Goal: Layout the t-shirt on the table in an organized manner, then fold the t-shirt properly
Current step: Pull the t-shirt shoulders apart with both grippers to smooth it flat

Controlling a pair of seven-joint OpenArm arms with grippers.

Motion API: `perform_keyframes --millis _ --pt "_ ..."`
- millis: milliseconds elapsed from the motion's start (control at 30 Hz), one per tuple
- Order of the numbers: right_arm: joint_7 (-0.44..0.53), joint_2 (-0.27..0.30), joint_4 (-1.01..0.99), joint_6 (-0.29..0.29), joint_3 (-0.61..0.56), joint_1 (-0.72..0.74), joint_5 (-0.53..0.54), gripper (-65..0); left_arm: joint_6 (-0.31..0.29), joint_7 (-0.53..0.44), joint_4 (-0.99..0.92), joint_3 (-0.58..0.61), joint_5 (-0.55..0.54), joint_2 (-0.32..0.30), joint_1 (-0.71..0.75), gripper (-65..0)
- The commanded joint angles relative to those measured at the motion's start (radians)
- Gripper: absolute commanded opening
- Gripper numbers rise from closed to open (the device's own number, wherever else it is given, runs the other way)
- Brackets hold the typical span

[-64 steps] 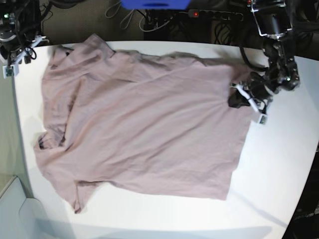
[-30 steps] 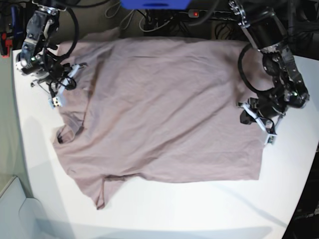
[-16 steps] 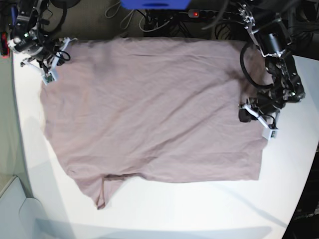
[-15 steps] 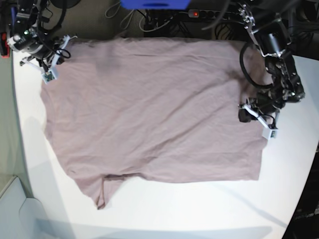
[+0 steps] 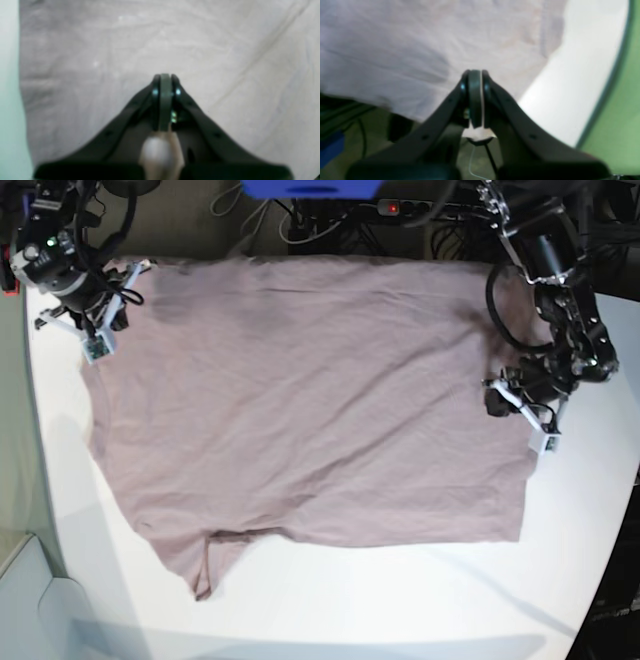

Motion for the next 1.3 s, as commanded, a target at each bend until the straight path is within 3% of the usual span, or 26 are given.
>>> perform_keyframes --millis 0,267,400,700,767,1000,1267 --pt "0.020 0.003 0.011 -0.001 0.004 0.019 0.009 -65.0 -0.002 -0.011 0.050 -0.003 -0.025 -0.013 -0.022 -64.7" --pt "0.016 -0.017 0.008 -0.001 0.004 0.131 0.009 -65.0 -0.002 0.041 0.189 -0.003 -0.015 0.008 0.055 -64.7" --pt "0.016 -0.018 -0.043 -0.001 -0.034 0.186 0.009 -65.0 -0.002 0.038 0.146 -0.001 -0.015 0.008 0.074 -64.7" --pt "0.025 -0.012 -0.333 -0.001 -0.101 0.304 0.009 -65.0 -0.002 -0.079 -0.059 0.000 -0.014 -0.011 0.067 -64.7" --pt "0.025 0.014 -0.365 -0.001 -0.103 0.307 0.009 -65.0 -0.002 -0.085 -0.085 0.000 -0.014 -0.024 0.067 -64.7" --pt "0.025 0.074 -0.303 -0.001 -0.177 0.180 0.009 -65.0 -0.002 -0.076 -0.079 -0.001 -0.015 -0.058 0.101 -64.7" --pt "0.026 0.077 -0.086 -0.001 -0.241 0.001 0.009 -65.0 -0.002 -0.020 -0.010 -0.004 -0.022 -0.077 0.143 -64.7"
